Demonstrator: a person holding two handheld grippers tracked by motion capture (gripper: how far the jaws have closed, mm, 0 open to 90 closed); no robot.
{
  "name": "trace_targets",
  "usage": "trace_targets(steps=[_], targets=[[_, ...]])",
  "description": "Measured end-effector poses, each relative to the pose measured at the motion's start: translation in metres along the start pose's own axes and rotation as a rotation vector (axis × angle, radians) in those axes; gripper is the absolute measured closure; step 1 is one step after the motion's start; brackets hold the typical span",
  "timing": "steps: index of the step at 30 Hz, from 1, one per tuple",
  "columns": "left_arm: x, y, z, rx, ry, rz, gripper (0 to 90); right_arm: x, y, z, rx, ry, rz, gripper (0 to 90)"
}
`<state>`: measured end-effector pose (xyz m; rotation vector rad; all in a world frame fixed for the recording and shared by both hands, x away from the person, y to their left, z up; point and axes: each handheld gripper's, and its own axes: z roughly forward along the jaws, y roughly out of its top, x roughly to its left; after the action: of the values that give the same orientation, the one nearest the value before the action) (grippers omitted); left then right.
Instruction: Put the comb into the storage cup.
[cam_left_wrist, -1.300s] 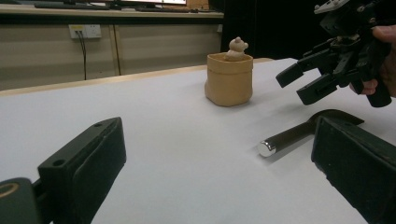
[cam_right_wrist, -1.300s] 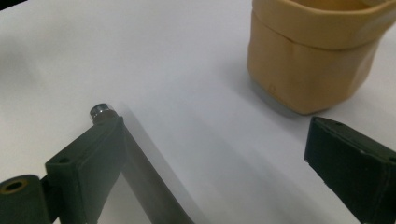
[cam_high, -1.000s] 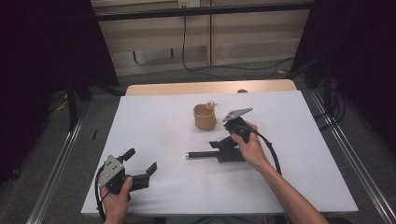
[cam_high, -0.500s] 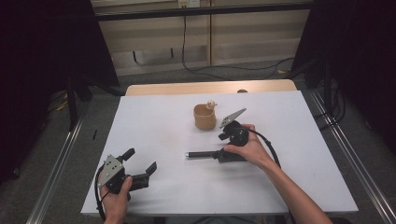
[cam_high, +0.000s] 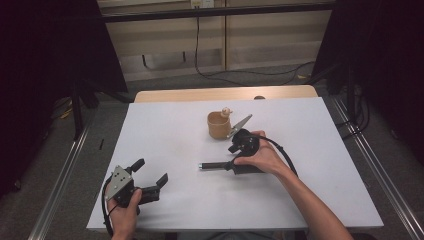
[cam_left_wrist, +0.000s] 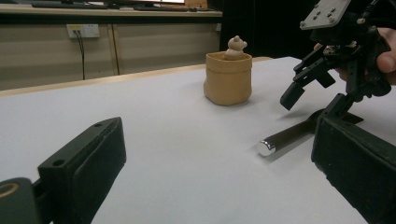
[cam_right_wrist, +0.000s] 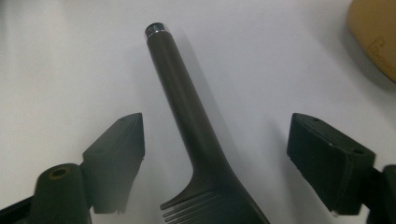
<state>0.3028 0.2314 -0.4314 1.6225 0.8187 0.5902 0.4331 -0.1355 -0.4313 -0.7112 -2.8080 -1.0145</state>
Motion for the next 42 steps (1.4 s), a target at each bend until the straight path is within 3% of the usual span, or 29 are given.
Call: trace_targets(steps=[5, 12, 13, 14, 21, 23, 29, 42], targets=[[0.001, 0.0, 0.0, -0.001, 0.002, -0.005, 3.3, -0.001, 0.005, 0.004, 0.087, 0.007, -0.024, 30.2], [0.001, 0.0, 0.0, 0.001, 0.0, -0.001, 3.3, 0.001, 0.006, 0.006, 0.111, -0.009, -0.064, 38.4], [0.001, 0.0, 0.0, 0.004, 0.0, 0.0, 3.3, 0.004, 0.009, 0.005, 0.122, -0.018, -0.098, 41.6], [0.001, 0.0, 0.0, 0.004, 0.003, -0.002, 3.3, 0.004, 0.009, 0.005, 0.122, -0.018, -0.098, 41.6], [0.001, 0.0, 0.0, 0.002, 0.001, -0.001, 3.3, 0.008, 0.012, 0.012, 0.197, -0.03, -0.152, 48.8], [0.001, 0.0, 0.0, 0.002, -0.001, -0.005, 3.3, 0.008, 0.013, 0.011, 0.197, -0.031, -0.161, 55.0], [0.001, -0.001, 0.0, 0.008, -0.003, -0.006, 3.3, 0.011, 0.014, 0.012, 0.224, -0.045, -0.204, 57.3], [0.001, -0.001, 0.001, 0.016, -0.005, 0.001, 3.3, 0.013, 0.015, 0.014, 0.24, -0.066, -0.213, 60.6]])
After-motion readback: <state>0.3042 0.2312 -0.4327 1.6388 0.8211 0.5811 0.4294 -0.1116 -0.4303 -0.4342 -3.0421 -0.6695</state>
